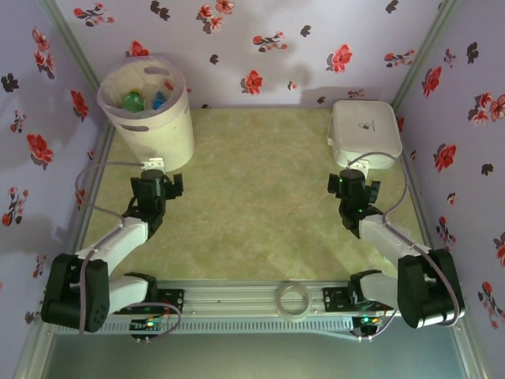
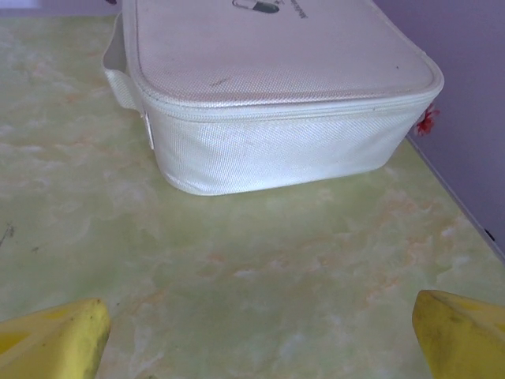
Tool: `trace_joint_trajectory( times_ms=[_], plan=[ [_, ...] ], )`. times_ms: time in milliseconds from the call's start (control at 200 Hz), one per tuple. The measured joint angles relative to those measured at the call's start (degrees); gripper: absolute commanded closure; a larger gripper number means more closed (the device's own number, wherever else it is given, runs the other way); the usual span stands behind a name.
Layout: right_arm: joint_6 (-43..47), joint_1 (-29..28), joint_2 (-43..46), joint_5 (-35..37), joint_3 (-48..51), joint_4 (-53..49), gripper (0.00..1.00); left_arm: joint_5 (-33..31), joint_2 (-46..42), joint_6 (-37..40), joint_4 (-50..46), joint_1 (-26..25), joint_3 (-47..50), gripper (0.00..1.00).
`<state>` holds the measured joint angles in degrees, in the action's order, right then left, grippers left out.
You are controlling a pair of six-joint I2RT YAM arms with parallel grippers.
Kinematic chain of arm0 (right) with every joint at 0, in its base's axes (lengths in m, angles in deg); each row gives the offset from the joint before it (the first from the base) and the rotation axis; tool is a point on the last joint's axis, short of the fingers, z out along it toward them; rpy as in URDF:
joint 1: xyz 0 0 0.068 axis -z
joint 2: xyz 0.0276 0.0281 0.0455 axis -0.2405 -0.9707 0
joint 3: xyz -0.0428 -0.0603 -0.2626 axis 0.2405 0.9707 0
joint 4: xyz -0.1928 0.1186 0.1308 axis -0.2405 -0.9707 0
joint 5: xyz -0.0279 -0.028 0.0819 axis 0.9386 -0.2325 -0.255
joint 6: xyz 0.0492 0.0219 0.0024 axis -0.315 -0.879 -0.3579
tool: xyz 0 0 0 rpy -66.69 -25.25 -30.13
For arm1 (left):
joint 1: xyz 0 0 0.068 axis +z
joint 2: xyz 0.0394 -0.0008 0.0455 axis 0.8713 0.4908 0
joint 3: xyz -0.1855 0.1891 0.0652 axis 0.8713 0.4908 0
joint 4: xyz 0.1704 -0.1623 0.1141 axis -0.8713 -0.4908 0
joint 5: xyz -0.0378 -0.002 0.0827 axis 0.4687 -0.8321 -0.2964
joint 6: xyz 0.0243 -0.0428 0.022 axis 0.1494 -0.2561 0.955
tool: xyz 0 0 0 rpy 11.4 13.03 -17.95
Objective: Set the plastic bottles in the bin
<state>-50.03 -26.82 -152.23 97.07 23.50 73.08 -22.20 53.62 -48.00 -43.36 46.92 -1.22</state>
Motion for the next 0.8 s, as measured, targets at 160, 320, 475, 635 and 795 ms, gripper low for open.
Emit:
trace_joint_trajectory(
  times_ms=[160, 320, 475, 635, 795],
  plan=[
    [0.04, 0.50, -1.53, 0.44, 3.04, 5.90, 0.01, 0.24, 2.75, 1.16, 6.34, 2.23, 0.00, 0.00],
    [0.22, 0.68, -4.04, 0.92, 4.50, 10.95, 0.01, 1.49, 5.55, 1.99, 9.99, 4.11, 0.02, 0.00],
    [0.85, 0.94, -6.21, 1.27, 4.66, 14.34, 0.01, 3.13, 5.95, 2.19, 13.11, 6.51, 0.04, 0.00],
    [1.75, 1.11, -8.26, 1.27, 4.66, 18.12, 0.01, 4.72, 7.37, 2.19, 14.60, 8.04, 0.04, 0.00],
    [2.95, 1.44, -11.13, 1.27, 4.66, 22.29, 0.01, 5.92, 8.68, 2.19, 15.30, 8.44, -0.02, 0.00]
  ],
)
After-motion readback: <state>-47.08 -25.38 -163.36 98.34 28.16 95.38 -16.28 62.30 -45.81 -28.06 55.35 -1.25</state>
